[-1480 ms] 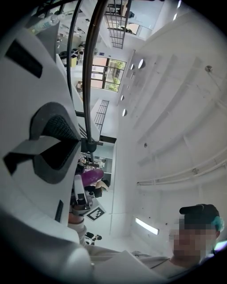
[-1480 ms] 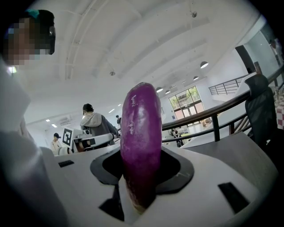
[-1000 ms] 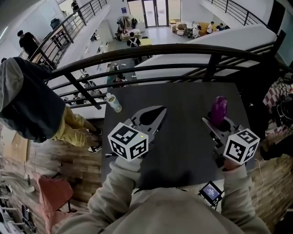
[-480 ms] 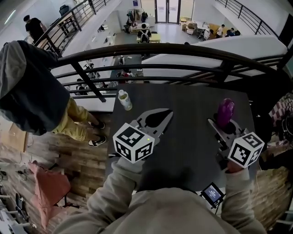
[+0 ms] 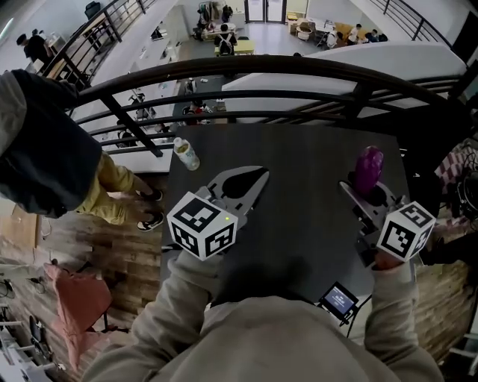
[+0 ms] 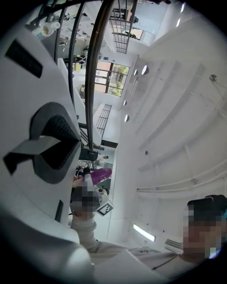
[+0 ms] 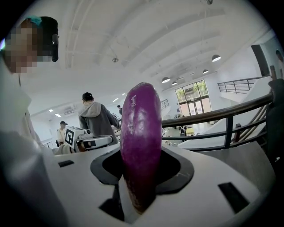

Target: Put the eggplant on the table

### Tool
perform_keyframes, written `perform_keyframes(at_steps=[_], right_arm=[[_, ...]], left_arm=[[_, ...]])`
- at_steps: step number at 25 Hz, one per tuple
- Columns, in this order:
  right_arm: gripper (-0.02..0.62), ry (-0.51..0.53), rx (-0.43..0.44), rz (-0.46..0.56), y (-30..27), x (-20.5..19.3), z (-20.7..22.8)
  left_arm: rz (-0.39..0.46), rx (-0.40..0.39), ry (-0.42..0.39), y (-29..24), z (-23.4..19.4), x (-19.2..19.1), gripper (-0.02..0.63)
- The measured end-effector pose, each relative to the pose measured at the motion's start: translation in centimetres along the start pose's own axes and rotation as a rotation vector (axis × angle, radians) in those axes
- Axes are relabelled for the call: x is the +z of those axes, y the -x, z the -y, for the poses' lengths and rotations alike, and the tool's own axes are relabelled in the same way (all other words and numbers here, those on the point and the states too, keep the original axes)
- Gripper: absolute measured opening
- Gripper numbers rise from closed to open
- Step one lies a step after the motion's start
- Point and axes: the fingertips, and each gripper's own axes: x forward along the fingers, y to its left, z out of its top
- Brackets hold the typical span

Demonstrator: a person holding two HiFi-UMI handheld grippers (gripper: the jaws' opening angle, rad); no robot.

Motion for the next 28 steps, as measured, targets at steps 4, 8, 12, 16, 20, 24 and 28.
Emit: perform_keyframes(at_steps=[4,8,12,16,20,24,28], right_arm=[[0.178,-0.008,0.007,-0.016,0.5,-0.6,0.9],[0.178,-0.005,0.02,-0.029,0.8,-0.7,0.7],[0.178,0.002,0.038,-0.031,0.2,-0.7,0.1],[0.178,-0.007,0.049,-0.047,-0.4,-1.9,-0.7],[0.178,-0.018,0.051,-0.074,-0.9,-3.1,-0.8],[0.178,-0.032,0.057,-0.103,-1.7,-4.3,-0.7],[0.178,-0.041,0.057,-0.124,-2.0,-5.5,-0.9]], left_arm=[[0.009,0.009,0.019,-0.2,-0.1,-0.1,0.005],[0.007,-0.008,0.012,-0.5,1.0,0.0,0.005],[0.0,-0.021,0.012,-0.9,1.3,-0.1,0.005],[-0.006,-0.034,0.025,-1.1,1.8,-0.9,0.005],[-0.02,-0.049,0.046,-1.5,2.4,-2.1,0.005],[-0.029,-0.047,0.081,-1.7,2.1,-3.3,0.005],[-0.036,-0.049,0.106,-1.7,2.2,-4.6,0.005]])
